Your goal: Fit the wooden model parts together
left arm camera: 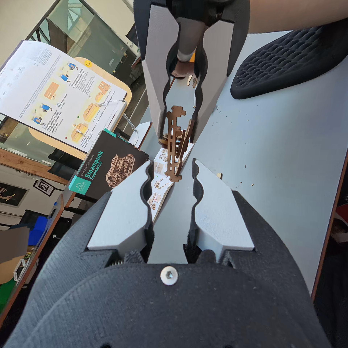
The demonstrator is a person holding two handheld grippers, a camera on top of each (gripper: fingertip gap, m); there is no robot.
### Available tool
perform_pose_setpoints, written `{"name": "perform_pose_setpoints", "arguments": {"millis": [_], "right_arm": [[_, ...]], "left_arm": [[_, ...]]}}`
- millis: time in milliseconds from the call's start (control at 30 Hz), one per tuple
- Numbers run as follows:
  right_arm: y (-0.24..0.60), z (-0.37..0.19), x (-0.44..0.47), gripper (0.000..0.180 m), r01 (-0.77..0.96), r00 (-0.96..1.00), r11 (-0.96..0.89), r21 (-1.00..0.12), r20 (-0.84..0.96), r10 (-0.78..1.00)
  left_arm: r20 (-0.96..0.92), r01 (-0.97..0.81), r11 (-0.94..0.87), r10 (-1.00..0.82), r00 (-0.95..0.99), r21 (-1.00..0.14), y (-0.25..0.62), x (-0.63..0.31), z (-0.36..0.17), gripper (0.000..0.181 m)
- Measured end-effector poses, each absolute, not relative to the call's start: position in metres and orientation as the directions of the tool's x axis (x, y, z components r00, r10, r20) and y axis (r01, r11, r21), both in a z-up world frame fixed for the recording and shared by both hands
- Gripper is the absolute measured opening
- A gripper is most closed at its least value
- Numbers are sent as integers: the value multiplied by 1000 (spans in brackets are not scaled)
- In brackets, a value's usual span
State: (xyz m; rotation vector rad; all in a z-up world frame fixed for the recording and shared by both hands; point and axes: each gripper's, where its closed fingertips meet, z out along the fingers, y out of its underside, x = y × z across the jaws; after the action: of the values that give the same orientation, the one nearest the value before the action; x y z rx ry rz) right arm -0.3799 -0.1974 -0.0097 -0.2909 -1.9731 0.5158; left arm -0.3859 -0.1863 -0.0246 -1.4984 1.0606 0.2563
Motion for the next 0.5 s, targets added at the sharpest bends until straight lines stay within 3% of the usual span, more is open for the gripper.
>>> {"name": "perform_pose_setpoints", "arguments": {"millis": [167, 267, 367, 500], "right_arm": [[-206, -3, -375, 27, -66, -460, 850, -523, 772, 439], [-207, -2, -373, 28, -77, -471, 838, -540, 761, 447], [-202, -6, -373, 28, -64, -476, 840, -539, 756, 449], [-193, -9, -375, 28, -44, -471, 842, -538, 754, 458]], "left_arm": [[-718, -718, 218, -462, 521, -661, -186, -380, -23, 23], [-718, -725, 211, -472, 511, -655, -182, -380, -27, 27], [-751, -746, 241, -456, 477, -621, -182, -377, -28, 12], [-767, -777, 211, -440, 467, -594, -178, -382, -30, 12]]}}
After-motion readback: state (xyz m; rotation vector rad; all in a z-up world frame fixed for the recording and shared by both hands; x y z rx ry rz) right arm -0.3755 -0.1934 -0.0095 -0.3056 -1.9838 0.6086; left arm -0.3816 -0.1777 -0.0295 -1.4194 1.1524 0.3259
